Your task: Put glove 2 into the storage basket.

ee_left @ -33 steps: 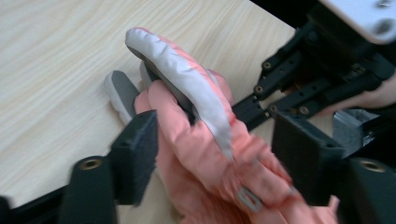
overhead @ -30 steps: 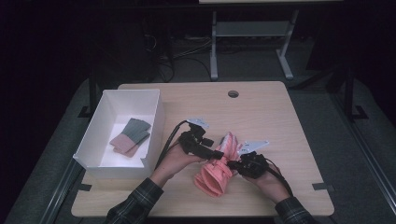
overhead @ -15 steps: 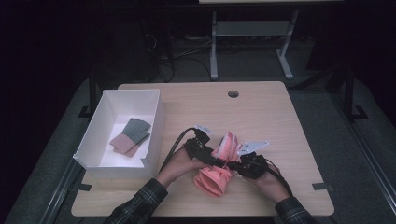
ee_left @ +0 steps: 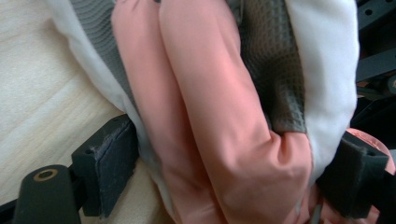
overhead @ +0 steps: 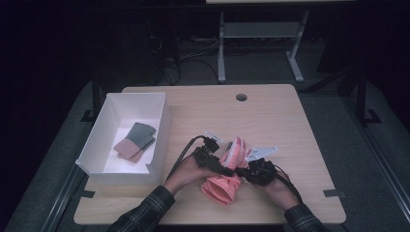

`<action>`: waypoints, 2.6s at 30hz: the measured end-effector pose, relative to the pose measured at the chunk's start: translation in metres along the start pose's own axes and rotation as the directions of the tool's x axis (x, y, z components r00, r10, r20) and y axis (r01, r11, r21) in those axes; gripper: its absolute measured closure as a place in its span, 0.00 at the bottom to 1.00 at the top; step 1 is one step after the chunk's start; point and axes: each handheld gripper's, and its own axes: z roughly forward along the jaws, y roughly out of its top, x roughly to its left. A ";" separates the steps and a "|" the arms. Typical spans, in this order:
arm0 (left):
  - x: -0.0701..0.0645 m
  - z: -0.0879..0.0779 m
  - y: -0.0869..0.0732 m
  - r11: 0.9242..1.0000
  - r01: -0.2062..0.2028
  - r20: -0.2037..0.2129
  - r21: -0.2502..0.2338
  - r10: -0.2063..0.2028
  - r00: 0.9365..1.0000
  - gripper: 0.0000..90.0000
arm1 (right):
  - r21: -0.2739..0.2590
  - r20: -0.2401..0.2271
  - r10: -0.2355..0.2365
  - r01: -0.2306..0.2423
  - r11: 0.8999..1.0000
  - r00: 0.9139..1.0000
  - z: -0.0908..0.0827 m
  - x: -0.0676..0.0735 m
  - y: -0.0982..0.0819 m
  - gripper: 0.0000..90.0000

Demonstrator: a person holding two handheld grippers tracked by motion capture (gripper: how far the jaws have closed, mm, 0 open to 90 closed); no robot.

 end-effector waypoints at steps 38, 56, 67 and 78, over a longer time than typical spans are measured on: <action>-0.011 -0.034 0.009 0.999 -0.015 0.032 -0.033 0.017 0.999 0.67 | -0.147 -0.011 0.081 -0.082 0.986 0.997 -0.057 -0.012 -0.033 0.30; -0.035 -0.119 0.036 0.995 -0.029 -0.085 -0.100 0.021 0.996 0.66 | -0.143 0.082 0.113 -0.100 0.985 0.990 -0.061 -0.010 -0.042 0.15; -0.038 -0.192 0.044 0.985 -0.033 -0.153 -0.170 0.006 0.988 0.66 | -0.153 0.116 0.129 -0.110 0.982 0.985 -0.062 -0.013 -0.043 0.14; -0.018 -0.253 0.022 0.961 0.034 -0.191 -0.275 -0.089 0.978 0.66 | -0.155 0.148 0.138 -0.114 0.981 0.979 -0.062 -0.015 -0.044 0.14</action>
